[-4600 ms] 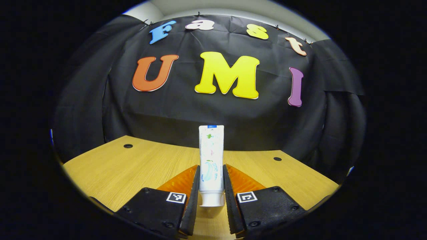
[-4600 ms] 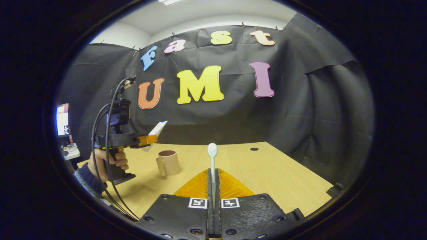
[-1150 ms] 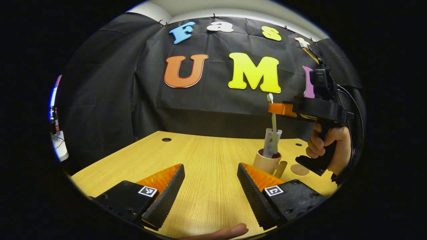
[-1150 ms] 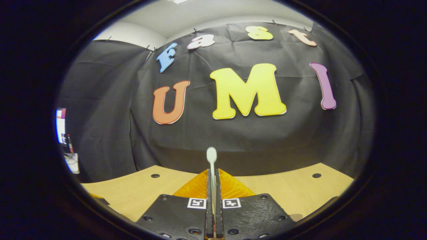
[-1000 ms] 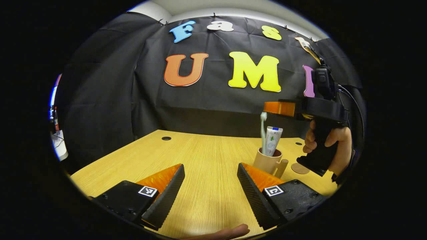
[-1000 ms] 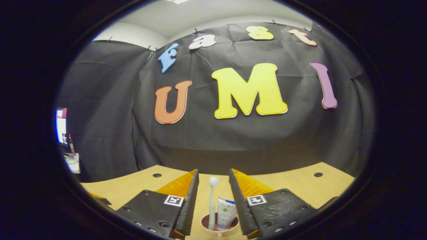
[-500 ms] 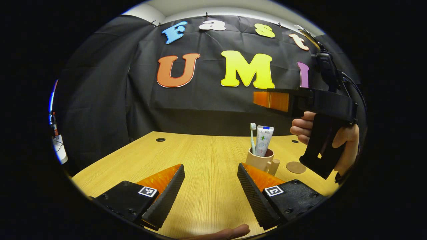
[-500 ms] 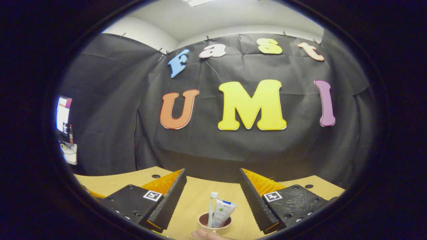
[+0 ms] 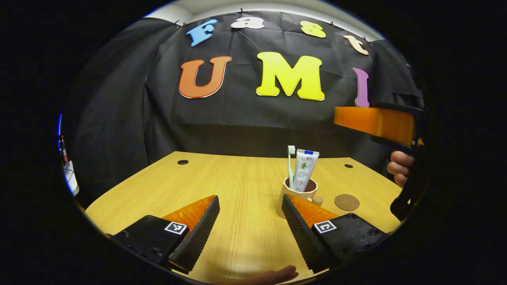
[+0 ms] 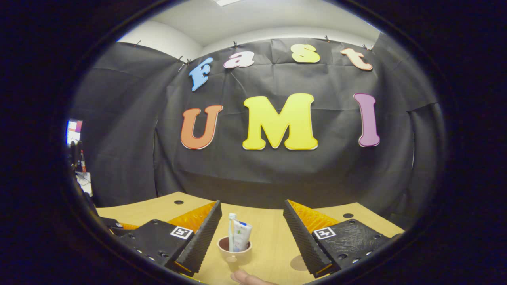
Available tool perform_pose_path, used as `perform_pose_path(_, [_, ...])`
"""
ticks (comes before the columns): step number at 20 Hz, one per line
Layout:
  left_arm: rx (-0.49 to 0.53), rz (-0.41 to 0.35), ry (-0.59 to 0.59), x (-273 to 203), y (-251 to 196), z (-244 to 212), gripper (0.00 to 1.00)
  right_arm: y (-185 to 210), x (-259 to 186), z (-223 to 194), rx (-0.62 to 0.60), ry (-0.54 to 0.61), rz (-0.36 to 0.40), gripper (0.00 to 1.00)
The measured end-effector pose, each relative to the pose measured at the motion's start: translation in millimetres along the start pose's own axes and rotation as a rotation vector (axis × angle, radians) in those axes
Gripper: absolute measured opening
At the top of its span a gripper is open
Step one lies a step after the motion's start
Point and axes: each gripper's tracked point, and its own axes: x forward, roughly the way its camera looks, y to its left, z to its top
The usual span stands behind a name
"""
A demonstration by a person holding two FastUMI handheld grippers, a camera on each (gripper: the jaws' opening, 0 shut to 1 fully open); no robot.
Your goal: Put the toothbrush and toothpaste on the desktop into the cup, then pick up the cup and place it on the coaster on the desktop.
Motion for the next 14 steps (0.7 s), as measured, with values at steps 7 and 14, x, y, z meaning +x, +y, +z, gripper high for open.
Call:
perform_pose_path(7, [0.009,0.004,0.131,25,-34,17,1.00,-48,-69,-12,-0.024,0.006,0.030,0.94])
perform_pose_path(14, [-0.008,0.042,0.384,37,-59,18,1.00,-89,-119,-28,-0.021,-0.014,0.026,0.94])
